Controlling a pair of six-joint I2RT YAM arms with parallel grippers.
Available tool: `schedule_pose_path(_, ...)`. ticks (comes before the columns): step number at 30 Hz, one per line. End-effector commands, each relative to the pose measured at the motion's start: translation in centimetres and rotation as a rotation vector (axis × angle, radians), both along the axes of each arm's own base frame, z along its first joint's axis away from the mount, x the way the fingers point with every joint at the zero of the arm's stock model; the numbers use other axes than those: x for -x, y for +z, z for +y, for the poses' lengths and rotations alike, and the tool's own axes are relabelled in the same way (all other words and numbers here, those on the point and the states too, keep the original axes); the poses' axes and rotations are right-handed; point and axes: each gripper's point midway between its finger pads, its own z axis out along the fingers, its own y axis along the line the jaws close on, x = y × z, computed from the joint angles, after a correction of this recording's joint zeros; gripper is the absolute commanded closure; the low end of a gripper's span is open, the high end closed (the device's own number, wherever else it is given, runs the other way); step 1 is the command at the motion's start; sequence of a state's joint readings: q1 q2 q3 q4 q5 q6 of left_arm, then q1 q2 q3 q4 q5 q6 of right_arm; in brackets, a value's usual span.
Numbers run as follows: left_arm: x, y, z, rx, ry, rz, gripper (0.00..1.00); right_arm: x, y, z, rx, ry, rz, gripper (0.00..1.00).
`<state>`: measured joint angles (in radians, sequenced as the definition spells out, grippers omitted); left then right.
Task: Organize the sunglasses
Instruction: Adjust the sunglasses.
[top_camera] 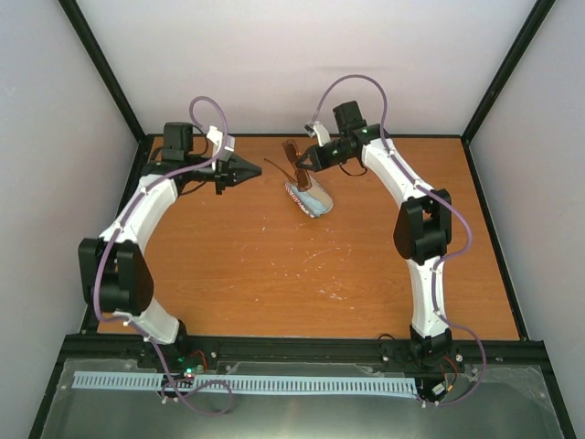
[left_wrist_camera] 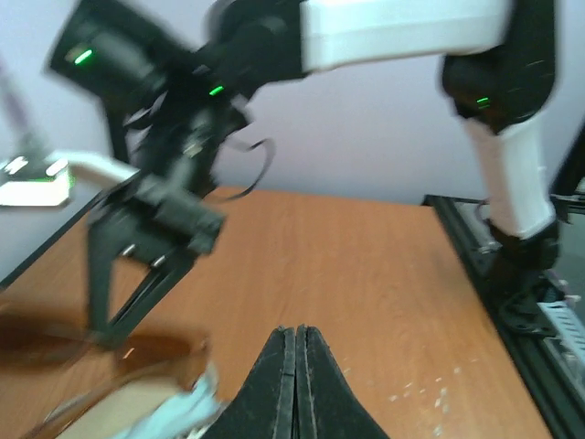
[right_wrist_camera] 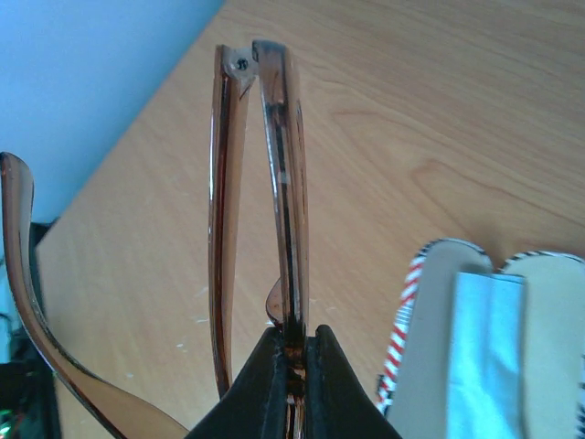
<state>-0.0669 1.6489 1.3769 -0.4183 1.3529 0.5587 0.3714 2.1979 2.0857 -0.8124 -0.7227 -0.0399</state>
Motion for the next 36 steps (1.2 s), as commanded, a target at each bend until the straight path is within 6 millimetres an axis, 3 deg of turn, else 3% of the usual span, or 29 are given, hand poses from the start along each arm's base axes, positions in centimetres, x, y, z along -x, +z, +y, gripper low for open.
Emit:
schedule_pose_path(1,4.1,2.6,-1.9,0.058,-0.118,-0.084,0.99,1.9,3.9,1.5,-0.159,0.116,-0.004,0.97)
schedule_pose_path(14,4.6,2.6,-4.9,0.059,-0.171,-0.129,0.98,8.6,9.6,2.5,-0.310,0.298,-0.010,0.97)
schedule_pose_path(24,2.3,3.0,-5.5,0.066,-0.128,-0.161,0.96,13.2,9.0,4.2,-0.244,0.381,0.015,0.97)
schedule_pose_path(32,1.0,0.5,-5.5,0.026,-0.087,-0.122,0.96,14.4,9.6,4.1,-0.246,0.395,-0.005,0.97)
schedule_pose_path(34,1.0,0.4,-5.5,0.020,-0.078,-0.123,0.95,13.6,8.9,3.7,-0.205,0.349,-0.012,0.97)
schedule_pose_path(36,1.1,0.9,-5.4,0.021,-0.071,-0.126,0.87,12.1,7.3,2.9,-0.134,0.275,-0.014,0.97)
